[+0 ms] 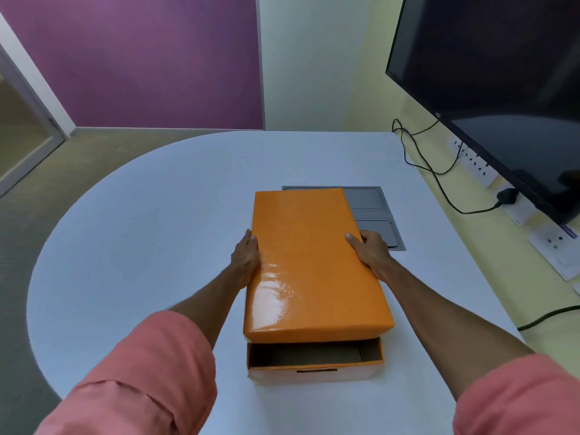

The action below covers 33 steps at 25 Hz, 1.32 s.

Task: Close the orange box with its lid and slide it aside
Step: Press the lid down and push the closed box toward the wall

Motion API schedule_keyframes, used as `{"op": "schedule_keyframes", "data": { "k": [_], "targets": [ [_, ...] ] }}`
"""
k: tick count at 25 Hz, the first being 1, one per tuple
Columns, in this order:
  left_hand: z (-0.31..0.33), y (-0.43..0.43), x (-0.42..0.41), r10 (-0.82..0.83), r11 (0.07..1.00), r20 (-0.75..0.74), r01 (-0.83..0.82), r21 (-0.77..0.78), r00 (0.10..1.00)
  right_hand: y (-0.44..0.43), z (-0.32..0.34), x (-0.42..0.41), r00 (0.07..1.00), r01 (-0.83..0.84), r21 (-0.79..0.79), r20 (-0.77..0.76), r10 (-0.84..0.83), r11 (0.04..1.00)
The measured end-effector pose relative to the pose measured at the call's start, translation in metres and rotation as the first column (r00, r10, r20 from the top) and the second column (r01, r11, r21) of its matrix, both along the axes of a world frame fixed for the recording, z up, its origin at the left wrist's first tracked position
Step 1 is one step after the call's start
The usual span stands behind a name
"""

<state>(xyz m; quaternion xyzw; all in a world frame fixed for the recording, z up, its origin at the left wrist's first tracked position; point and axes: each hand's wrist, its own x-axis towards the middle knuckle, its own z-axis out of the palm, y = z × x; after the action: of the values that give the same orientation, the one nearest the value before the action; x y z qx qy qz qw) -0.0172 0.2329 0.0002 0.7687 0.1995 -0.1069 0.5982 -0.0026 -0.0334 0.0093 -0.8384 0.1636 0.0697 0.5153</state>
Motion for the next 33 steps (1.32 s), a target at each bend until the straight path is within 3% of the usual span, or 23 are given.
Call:
{"op": "schedule_keyframes", "data": {
  "k": [8, 25, 27, 33],
  "targets": [
    [-0.023, 0.0, 0.008, 0.001, 1.0, -0.004, -0.001, 0.002, 1.0, -0.001, -0.021, 0.003, 0.999, -0.019, 0.083, -0.035, 0.022, 0.996],
    [-0.026, 0.0, -0.04, -0.043, 0.998, 0.016, 0.042, 0.041, 0.999, -0.006, -0.021, -0.045, 0.998, -0.023, 0.074, -0.06, 0.027, 0.997],
    [-0.024, -0.001, -0.047, -0.044, 0.996, 0.025, 0.042, 0.08, 0.999, -0.004, -0.02, -0.053, 0.998, -0.028, 0.046, -0.051, 0.031, 0.999],
    [-0.03, -0.01, -0.07, -0.132, 0.957, 0.168, 0.082, 0.278, 0.977, 0.009, -0.026, -0.076, 0.994, -0.107, -0.239, 0.009, 0.113, 0.965]
  ]
}}
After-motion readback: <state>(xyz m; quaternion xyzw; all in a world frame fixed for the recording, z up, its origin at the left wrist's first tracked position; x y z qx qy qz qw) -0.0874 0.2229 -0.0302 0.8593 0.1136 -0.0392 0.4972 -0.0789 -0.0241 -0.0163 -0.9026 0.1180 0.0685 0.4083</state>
